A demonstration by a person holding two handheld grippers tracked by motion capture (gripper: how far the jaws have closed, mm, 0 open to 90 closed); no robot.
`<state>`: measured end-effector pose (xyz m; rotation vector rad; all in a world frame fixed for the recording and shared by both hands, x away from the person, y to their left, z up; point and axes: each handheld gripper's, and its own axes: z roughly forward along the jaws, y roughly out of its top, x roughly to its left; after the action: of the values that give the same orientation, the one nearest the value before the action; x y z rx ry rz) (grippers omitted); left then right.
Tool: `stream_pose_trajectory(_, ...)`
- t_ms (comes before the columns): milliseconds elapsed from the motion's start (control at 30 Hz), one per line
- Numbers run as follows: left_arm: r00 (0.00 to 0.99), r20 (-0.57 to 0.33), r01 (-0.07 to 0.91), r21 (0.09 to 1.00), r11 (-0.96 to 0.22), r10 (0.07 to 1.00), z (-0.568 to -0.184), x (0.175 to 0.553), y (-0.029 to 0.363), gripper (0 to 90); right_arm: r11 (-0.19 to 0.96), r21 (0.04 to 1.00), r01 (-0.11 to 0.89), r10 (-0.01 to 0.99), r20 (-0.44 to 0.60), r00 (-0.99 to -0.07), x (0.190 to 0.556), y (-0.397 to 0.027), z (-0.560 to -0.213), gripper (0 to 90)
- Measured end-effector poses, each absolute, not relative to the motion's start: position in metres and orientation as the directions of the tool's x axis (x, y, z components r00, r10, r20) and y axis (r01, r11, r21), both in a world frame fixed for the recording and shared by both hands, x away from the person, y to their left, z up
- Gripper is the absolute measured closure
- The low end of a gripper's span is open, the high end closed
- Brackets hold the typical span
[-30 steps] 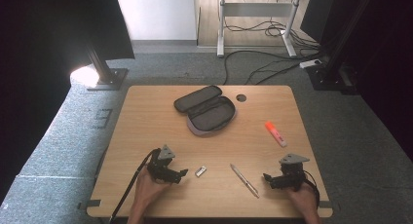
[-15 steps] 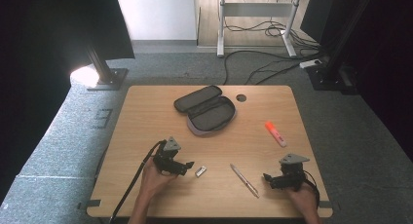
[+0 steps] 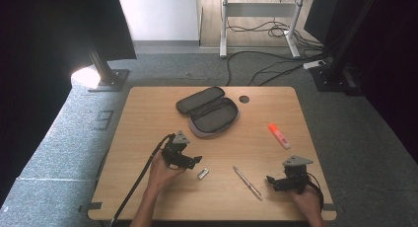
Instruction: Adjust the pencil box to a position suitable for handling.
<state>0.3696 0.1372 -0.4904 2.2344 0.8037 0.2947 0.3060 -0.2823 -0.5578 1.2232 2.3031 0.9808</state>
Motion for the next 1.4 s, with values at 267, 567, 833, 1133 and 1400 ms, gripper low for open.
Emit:
stream_pose_trajectory(267, 0.782, -0.027, 0.456, 0.704, -0.543, 0.622, -0.486, 0.383, 0.126, 13.6, 0.387, 0.717, 0.58, 0.825, 0.011, -0.564, 0.306, -0.282, -0.558, 0.0)
stream_pose_trajectory(567, 0.79, -0.031, 0.446, 0.713, -0.541, 0.612, -0.481, 0.399, 0.114, 13.7, 0.387, 0.717, 0.58, 0.826, 0.011, -0.564, 0.306, -0.282, -0.558, 0.0)
stream_pose_trajectory(833, 0.799, -0.027, 0.44, 0.706, -0.554, 0.6, -0.476, 0.412, 0.103, 14.0, 0.387, 0.717, 0.58, 0.825, 0.011, -0.564, 0.306, -0.282, -0.558, 0.0)
stream_pose_trajectory(1133, 0.81, -0.03, 0.43, 0.709, -0.559, 0.586, -0.475, 0.429, 0.09, 14.3, 0.386, 0.717, 0.581, 0.826, 0.012, -0.563, 0.306, -0.282, -0.558, 0.0)
stream_pose_trajectory(1400, 0.821, -0.025, 0.422, 0.698, -0.578, 0.57, -0.473, 0.442, 0.078, 14.4, 0.387, 0.716, 0.581, 0.826, 0.012, -0.564, 0.306, -0.282, -0.558, 0.0)
